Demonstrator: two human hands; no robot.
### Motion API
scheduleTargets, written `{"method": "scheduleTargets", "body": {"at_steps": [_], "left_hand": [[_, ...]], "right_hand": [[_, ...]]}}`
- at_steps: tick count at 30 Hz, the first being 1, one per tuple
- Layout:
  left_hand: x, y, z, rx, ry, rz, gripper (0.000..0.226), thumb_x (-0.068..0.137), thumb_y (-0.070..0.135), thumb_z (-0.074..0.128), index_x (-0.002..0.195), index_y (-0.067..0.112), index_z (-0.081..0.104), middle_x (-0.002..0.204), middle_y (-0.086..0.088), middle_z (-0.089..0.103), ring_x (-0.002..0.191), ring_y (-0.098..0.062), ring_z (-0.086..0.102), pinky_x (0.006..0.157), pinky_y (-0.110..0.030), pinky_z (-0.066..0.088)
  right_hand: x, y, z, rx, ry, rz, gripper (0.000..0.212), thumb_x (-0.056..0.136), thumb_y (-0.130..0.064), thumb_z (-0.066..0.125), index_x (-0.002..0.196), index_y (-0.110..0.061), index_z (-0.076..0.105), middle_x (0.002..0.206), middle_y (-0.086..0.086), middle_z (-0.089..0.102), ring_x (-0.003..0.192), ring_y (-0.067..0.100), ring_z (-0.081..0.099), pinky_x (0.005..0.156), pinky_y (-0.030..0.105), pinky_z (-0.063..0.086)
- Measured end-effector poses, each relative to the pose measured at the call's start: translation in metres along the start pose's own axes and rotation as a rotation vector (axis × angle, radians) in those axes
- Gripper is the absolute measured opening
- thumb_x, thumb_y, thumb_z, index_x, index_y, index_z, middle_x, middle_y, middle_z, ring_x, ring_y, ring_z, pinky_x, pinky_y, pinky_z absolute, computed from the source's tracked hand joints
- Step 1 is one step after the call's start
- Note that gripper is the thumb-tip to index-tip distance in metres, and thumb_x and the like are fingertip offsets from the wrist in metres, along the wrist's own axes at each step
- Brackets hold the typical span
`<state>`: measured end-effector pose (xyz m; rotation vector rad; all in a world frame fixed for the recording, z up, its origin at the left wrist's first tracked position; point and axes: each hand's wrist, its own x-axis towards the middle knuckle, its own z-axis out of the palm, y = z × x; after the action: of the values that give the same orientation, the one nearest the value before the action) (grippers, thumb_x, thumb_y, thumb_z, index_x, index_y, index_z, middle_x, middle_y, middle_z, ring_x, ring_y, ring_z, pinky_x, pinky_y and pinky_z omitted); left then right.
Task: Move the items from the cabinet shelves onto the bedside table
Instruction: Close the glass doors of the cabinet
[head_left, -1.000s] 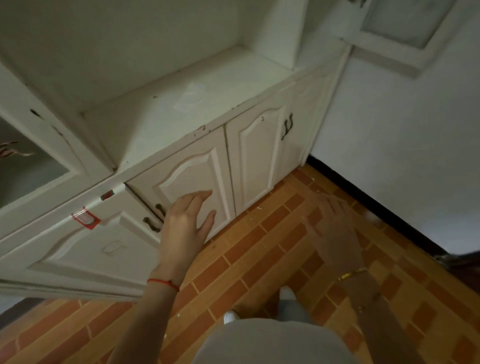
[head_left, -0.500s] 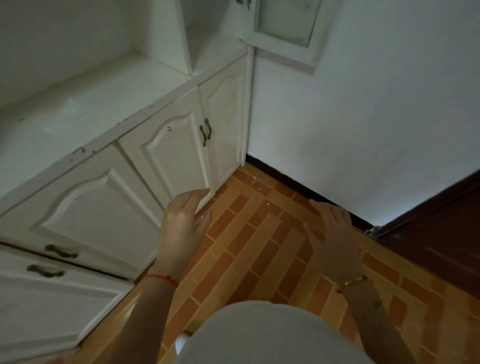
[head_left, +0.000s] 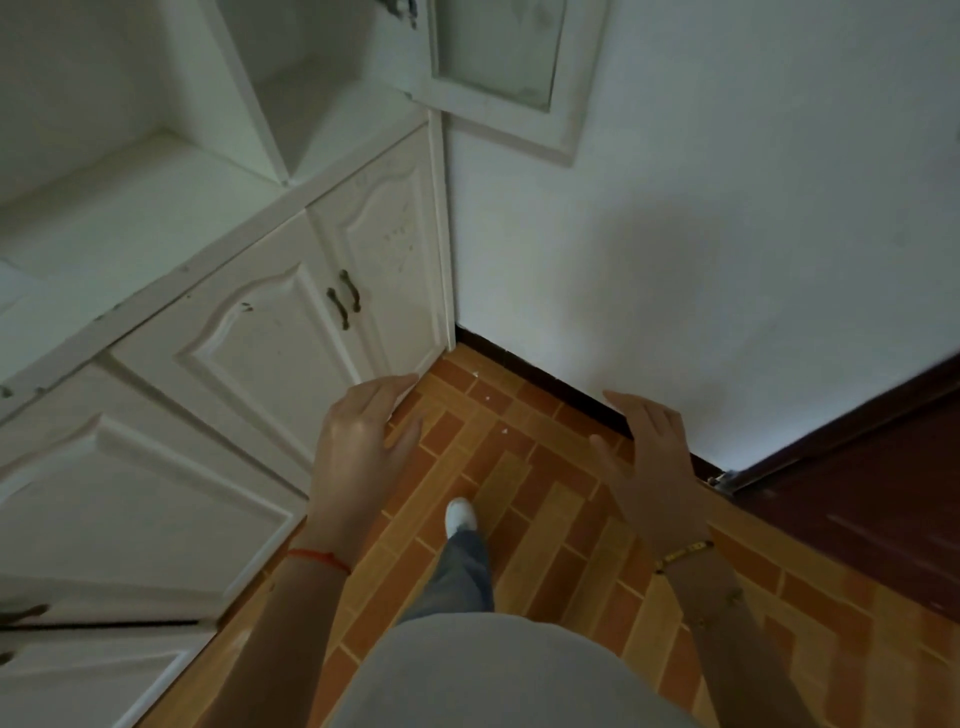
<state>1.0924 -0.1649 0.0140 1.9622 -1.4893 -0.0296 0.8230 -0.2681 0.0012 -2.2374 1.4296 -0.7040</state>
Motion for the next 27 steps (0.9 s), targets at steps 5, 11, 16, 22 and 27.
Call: {"method": "scheduleTargets", "body": {"at_steps": [5, 11, 16, 22, 27], "left_hand": [[0.075, -0.010, 0.027, -0.020, 0.037, 0.033, 0.035, 0.088, 0.013, 0.071, 0.122, 0.013, 0.065, 0.113, -0.005, 0.069, 0.104, -0.015, 0.058, 0.093, -0.019, 0.038], [0.205, -0.021, 0.040, -0.062, 0.085, 0.100, 0.037, 0.091, 0.019, 0.068, 0.127, 0.013, 0.063, 0.119, -0.005, 0.067, 0.111, -0.019, 0.060, 0.099, -0.028, 0.045], [0.312, -0.018, 0.042, -0.094, 0.163, 0.228, 0.037, 0.090, 0.017, 0.069, 0.127, 0.012, 0.064, 0.119, -0.006, 0.067, 0.111, -0.018, 0.060, 0.099, -0.025, 0.044], [0.431, 0.006, 0.039, -0.173, 0.242, 0.341, 0.037, 0.091, 0.019, 0.068, 0.127, 0.013, 0.063, 0.122, -0.003, 0.066, 0.113, -0.017, 0.059, 0.101, -0.023, 0.041], [0.524, 0.049, 0.031, -0.254, 0.360, 0.453, 0.035, 0.091, 0.020, 0.066, 0.125, 0.013, 0.064, 0.120, -0.003, 0.067, 0.111, -0.016, 0.060, 0.100, -0.020, 0.042]], "right_hand": [[0.077, 0.011, 0.012, 0.024, 0.051, -0.022, 0.046, 0.089, -0.021, 0.063, 0.133, -0.017, 0.050, 0.130, 0.004, 0.053, 0.123, 0.014, 0.038, 0.101, 0.033, 0.042], [0.200, -0.001, 0.013, -0.002, 0.201, -0.081, 0.045, 0.091, -0.019, 0.063, 0.133, -0.013, 0.051, 0.129, 0.004, 0.055, 0.124, 0.020, 0.040, 0.105, 0.034, 0.040], [0.296, -0.019, 0.005, -0.015, 0.324, -0.127, 0.045, 0.088, -0.017, 0.065, 0.131, -0.010, 0.053, 0.126, 0.007, 0.057, 0.120, 0.022, 0.045, 0.102, 0.027, 0.038], [0.394, -0.039, -0.018, -0.020, 0.443, -0.198, 0.046, 0.088, -0.018, 0.066, 0.131, -0.010, 0.052, 0.126, 0.005, 0.057, 0.119, 0.021, 0.046, 0.102, 0.024, 0.035], [0.471, -0.049, -0.043, -0.006, 0.533, -0.210, 0.046, 0.091, -0.019, 0.063, 0.134, -0.010, 0.050, 0.127, 0.004, 0.056, 0.119, 0.020, 0.047, 0.101, 0.019, 0.033]]}}
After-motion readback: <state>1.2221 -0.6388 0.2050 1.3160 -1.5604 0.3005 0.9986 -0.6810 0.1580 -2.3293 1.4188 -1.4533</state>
